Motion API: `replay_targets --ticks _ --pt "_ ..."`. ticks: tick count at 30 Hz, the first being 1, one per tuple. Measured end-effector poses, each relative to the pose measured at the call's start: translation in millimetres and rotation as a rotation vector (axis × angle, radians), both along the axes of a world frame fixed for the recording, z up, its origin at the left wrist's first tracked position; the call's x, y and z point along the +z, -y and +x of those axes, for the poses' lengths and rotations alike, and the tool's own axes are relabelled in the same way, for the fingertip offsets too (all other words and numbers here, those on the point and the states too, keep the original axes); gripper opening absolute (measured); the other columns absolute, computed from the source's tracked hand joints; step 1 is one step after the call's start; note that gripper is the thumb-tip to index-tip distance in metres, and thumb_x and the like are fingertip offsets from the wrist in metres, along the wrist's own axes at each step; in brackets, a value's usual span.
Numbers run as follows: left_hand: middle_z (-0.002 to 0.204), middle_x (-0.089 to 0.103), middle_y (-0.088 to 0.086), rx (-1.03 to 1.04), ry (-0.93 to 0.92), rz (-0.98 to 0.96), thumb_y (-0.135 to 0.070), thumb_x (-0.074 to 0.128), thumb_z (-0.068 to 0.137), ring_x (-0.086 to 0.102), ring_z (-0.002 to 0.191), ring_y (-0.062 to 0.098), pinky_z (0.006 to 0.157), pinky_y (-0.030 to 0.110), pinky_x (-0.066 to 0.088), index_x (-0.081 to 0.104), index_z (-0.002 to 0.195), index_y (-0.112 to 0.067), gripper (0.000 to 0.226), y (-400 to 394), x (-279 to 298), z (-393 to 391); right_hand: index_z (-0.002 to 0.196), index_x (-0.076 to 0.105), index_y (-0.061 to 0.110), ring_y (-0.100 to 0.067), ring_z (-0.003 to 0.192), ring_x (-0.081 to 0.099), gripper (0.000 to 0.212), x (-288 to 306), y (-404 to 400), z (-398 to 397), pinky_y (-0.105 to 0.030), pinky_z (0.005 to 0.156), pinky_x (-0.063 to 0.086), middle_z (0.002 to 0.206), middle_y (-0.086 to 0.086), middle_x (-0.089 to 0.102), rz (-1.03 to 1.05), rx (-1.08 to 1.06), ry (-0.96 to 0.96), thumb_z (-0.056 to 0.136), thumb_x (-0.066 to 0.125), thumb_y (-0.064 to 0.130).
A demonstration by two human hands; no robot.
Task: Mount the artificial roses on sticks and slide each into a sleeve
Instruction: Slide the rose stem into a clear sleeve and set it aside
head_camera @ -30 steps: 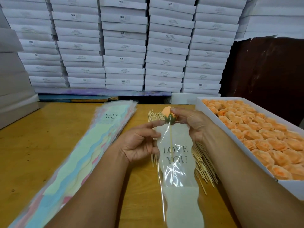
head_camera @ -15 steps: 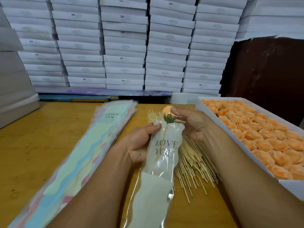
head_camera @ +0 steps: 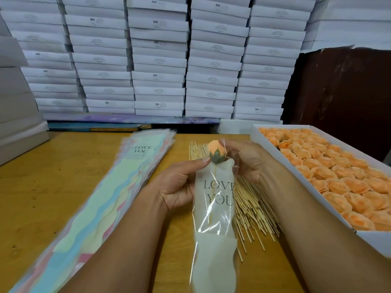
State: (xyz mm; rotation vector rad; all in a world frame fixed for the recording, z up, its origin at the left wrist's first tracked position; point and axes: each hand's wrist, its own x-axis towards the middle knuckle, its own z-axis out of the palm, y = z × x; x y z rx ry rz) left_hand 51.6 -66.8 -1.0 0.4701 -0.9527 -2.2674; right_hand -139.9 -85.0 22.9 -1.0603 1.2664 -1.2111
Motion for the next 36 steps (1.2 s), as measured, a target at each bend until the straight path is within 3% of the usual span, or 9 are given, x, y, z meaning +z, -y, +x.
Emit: replay_targets --ticks 3,7,9,13,18,22,26,31,36 --pt "0.125 0.063 0.029 0.012 0.019 -0.014 0.002 0.068 0.081 0.066 0.111 0.037 0.099 0.048 0.053 0.058 0.128 0.01 0.049 2 0 0 0.117 0.071 0.005 -0.028 0.092 0.062 0.037 0 1 0 -0.043 0.085 0.047 0.103 -0.018 0.073 -0.001 -0.007 -0.002 0.092 0.07 0.032" --pt "0.108 0.069 0.027 0.041 0.081 -0.041 0.006 0.059 0.087 0.072 0.093 0.035 0.089 0.046 0.058 0.066 0.112 0.009 0.026 3 0 -1 0.091 0.075 0.017 -0.02 0.076 0.065 0.035 2 1 2 -0.034 0.067 0.054 0.082 -0.002 0.07 0.005 -0.014 -0.024 0.095 0.062 0.049" --pt "0.106 0.07 0.026 0.076 0.091 -0.046 0.004 0.059 0.086 0.072 0.091 0.034 0.088 0.044 0.058 0.066 0.112 0.009 0.027 3 0 -2 0.096 0.078 0.013 -0.02 0.078 0.067 0.049 2 1 4 -0.035 0.067 0.056 0.082 -0.003 0.072 0.003 -0.015 -0.056 0.096 0.055 0.057" --pt "0.107 0.071 0.026 0.109 0.054 -0.035 0.003 0.059 0.088 0.073 0.092 0.033 0.089 0.043 0.059 0.066 0.113 0.009 0.027 3 -1 -3 0.086 0.083 0.016 -0.022 0.083 0.066 0.066 3 1 7 -0.04 0.078 0.052 0.08 -0.005 0.075 -0.013 -0.009 -0.111 0.1 0.039 0.064" --pt "0.116 0.068 0.026 0.142 0.067 -0.015 -0.001 0.061 0.088 0.07 0.101 0.034 0.094 0.045 0.056 0.071 0.112 0.007 0.028 2 -1 -3 0.077 0.08 0.016 -0.021 0.073 0.059 0.07 2 2 10 -0.03 0.057 0.046 0.078 -0.006 0.072 -0.029 -0.029 -0.121 0.099 0.037 0.067" --pt "0.128 0.062 0.03 0.174 0.082 -0.004 -0.001 0.065 0.086 0.063 0.116 0.039 0.098 0.049 0.053 0.06 0.128 0.008 0.044 4 -3 -2 0.063 0.079 0.023 -0.018 0.074 0.062 0.071 1 1 11 -0.03 0.058 0.044 0.076 0.002 0.075 -0.037 -0.026 -0.16 0.099 0.037 0.067" --pt "0.125 0.063 0.03 0.153 0.071 -0.01 -0.002 0.07 0.083 0.067 0.108 0.039 0.092 0.05 0.056 0.064 0.126 0.005 0.044 4 -3 -1 0.069 0.081 0.017 -0.021 0.077 0.064 0.073 1 1 14 -0.028 0.053 0.047 0.081 -0.005 0.077 -0.023 -0.02 -0.147 0.1 0.036 0.065" --pt "0.114 0.068 0.022 0.113 0.109 -0.045 -0.01 0.067 0.086 0.069 0.096 0.032 0.084 0.047 0.058 0.063 0.134 -0.009 0.048 6 -4 0 0.08 0.081 0.011 -0.014 0.058 0.063 0.078 -1 -1 15 -0.027 0.052 0.047 0.08 -0.009 0.075 -0.012 0.035 -0.164 0.101 0.03 0.067" --pt "0.102 0.07 0.025 0.241 0.151 -0.019 -0.016 0.064 0.087 0.07 0.084 0.035 0.077 0.046 0.058 0.06 0.129 -0.002 0.044 9 -3 0 0.106 0.077 0.019 -0.016 0.071 0.059 0.073 -1 -1 18 -0.028 0.054 0.05 0.093 -0.004 0.072 -0.026 -0.014 -0.067 0.101 0.023 0.068"
